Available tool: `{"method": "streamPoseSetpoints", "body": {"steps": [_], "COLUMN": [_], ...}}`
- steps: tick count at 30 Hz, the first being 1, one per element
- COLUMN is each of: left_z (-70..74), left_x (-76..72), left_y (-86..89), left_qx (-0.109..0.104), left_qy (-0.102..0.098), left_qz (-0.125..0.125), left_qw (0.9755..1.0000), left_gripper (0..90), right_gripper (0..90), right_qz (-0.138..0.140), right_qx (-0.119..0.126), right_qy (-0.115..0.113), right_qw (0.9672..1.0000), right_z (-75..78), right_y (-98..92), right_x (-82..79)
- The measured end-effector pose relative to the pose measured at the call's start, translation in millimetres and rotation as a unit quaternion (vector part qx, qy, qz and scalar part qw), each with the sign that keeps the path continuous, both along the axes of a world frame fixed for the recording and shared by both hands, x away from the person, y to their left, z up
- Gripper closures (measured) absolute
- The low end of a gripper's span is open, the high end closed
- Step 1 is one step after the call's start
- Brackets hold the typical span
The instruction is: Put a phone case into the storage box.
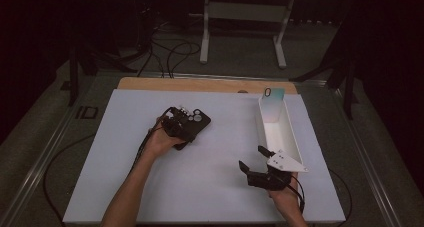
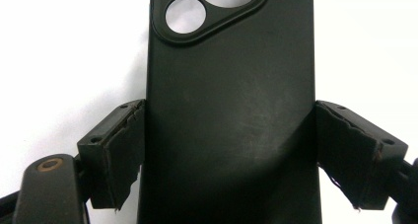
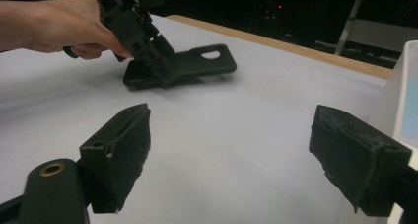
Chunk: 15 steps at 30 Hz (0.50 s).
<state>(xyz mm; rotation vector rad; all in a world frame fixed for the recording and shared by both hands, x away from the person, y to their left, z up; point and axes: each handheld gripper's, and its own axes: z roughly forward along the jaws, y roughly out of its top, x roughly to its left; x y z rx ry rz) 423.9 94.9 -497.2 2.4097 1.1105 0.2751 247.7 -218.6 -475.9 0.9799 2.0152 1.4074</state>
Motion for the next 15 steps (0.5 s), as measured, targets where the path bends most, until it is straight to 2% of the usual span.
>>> {"method": "streamPoseSetpoints", "body": {"steps": [4, 6, 11, 13, 15], "left_z": [8.5, 13.6, 23.5, 30.6, 30.6], "left_x": [-7.2, -11.6, -21.2, -29.8, -29.8], "left_y": [0.5, 0.4, -0.5, 1.1, 1.1], "left_qx": [-0.013, -0.027, -0.042, -0.054, -0.054], "left_qy": [-0.018, -0.028, -0.048, -0.063, -0.063], "left_qz": [-0.004, -0.004, -0.008, -0.009, -0.009], "left_qw": [0.9998, 0.9992, 0.9979, 0.9965, 0.9965], "left_gripper": [16.6, 16.6, 16.5, 16.4, 16.4], "right_gripper": [15.7, 15.2, 13.8, 13.6, 13.6], "right_qz": [0.003, 0.002, 0.018, 0.019, 0.019], "right_qx": [0.008, 0.02, 0.043, 0.049, 0.052], "right_qy": [0.006, 0.009, 0.044, 0.05, 0.052], "right_qw": [0.9999, 0.9998, 0.9979, 0.9974, 0.9971], "right_z": [2.6, 4.4, 8.0, 10.2, 11.7], "right_y": [-0.9, -1.8, -3.9, -3.9, -4.0], "right_x": [2.3, 3.2, 11.4, 14.6, 16.0]}}
